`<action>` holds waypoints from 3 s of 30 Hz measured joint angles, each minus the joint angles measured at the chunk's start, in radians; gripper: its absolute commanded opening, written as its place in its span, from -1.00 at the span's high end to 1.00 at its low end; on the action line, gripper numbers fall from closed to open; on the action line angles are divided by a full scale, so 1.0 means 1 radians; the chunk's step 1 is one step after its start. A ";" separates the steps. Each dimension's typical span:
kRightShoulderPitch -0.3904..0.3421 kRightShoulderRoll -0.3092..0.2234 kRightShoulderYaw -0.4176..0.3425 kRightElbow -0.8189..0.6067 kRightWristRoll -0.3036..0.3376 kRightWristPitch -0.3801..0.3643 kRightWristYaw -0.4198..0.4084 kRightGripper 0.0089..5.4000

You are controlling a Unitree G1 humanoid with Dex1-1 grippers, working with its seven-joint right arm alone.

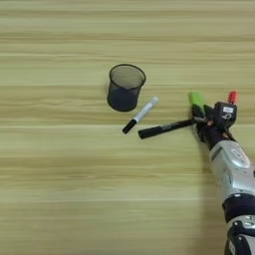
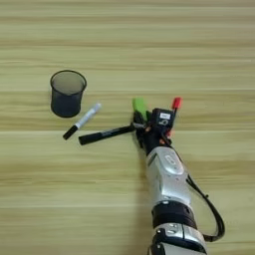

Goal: Move the objects on the table

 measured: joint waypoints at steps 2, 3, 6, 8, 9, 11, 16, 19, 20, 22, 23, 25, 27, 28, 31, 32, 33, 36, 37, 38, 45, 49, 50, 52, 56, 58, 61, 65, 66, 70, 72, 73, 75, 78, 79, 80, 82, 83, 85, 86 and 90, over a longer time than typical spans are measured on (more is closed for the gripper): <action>0.004 0.001 0.002 -0.009 0.000 0.005 0.004 0.51; 0.005 0.001 0.003 -0.014 0.000 0.011 0.009 0.51; 0.006 0.001 0.005 -0.019 0.000 0.019 0.010 0.51; 0.006 0.001 0.005 -0.020 -0.001 0.020 0.010 0.51; 0.006 0.001 0.005 -0.020 -0.001 0.021 0.010 0.38; 0.006 0.001 0.006 -0.021 -0.001 0.025 0.010 0.28; 0.005 0.006 0.011 -0.022 -0.004 0.036 0.010 0.04; 0.005 0.008 0.010 -0.025 -0.004 0.036 0.010 -0.10; 0.006 0.009 0.009 -0.027 -0.004 0.036 0.010 -0.14; 0.016 0.021 0.007 -0.044 -0.004 0.016 0.007 -0.23; 0.022 0.024 0.007 -0.048 -0.005 0.003 0.000 -0.28; 0.036 0.036 0.005 -0.058 -0.015 -0.032 -0.018 -0.34; 0.049 0.042 0.005 -0.060 -0.038 -0.071 -0.050 -0.45; 0.057 0.041 0.004 -0.060 -0.056 -0.094 -0.074 -0.49; 0.061 0.038 -0.002 -0.060 -0.101 -0.144 -0.142 -0.67; 0.061 0.037 -0.003 -0.060 -0.104 -0.151 -0.148 -0.70; 0.061 0.034 -0.004 -0.059 -0.122 -0.159 -0.169 -0.83; 0.061 0.025 -0.007 -0.058 -0.138 -0.176 -0.191 -0.99; 0.061 0.024 -0.008 -0.059 -0.139 -0.177 -0.199 -0.99; 0.063 0.020 -0.012 -0.061 -0.141 -0.180 -0.207 -0.99; 0.070 -0.029 -0.063 0.000 -0.197 -0.152 -0.362 -0.99; 0.060 -0.035 -0.066 0.022 -0.203 -0.145 -0.383 -0.99; 0.057 -0.036 -0.066 0.025 -0.203 -0.144 -0.384 -0.99; 0.047 -0.040 -0.066 0.036 -0.201 -0.137 -0.382 -0.99; 0.036 -0.041 -0.071 0.048 -0.173 -0.129 -0.358 -0.99; 0.032 -0.041 -0.073 0.054 -0.156 -0.127 -0.342 -0.99; 0.023 -0.040 -0.078 0.056 -0.119 -0.109 -0.308 -0.99; 0.017 -0.038 -0.080 0.058 -0.091 -0.101 -0.282 -0.82; 0.016 -0.038 -0.080 0.058 -0.086 -0.096 -0.276 -0.77; 0.007 -0.039 -0.079 0.066 -0.074 -0.089 -0.267 -0.63; 0.006 -0.041 -0.078 0.068 -0.075 -0.089 -0.266 -0.54; 0.005 -0.041 -0.077 0.070 -0.075 -0.089 -0.266 -0.51; 0.002 -0.042 -0.076 0.074 -0.075 -0.089 -0.265 -0.45; 0.002 -0.043 -0.075 0.075 -0.075 -0.089 -0.265 -0.31; 0.002 -0.044 -0.074 0.076 -0.075 -0.089 -0.264 -0.27; 0.001 -0.044 -0.073 0.077 -0.076 -0.089 -0.264 -0.22; 0.001 -0.045 -0.072 0.077 -0.076 -0.089 -0.264 -0.14; 0.001 -0.045 -0.071 0.078 -0.077 -0.089 -0.265 -0.12; 0.000 -0.047 -0.067 0.084 -0.080 -0.089 -0.266 -0.05; -0.001 -0.048 -0.066 0.086 -0.080 -0.089 -0.266 0.02; -0.003 -0.052 -0.061 0.093 -0.081 -0.089 -0.266 0.18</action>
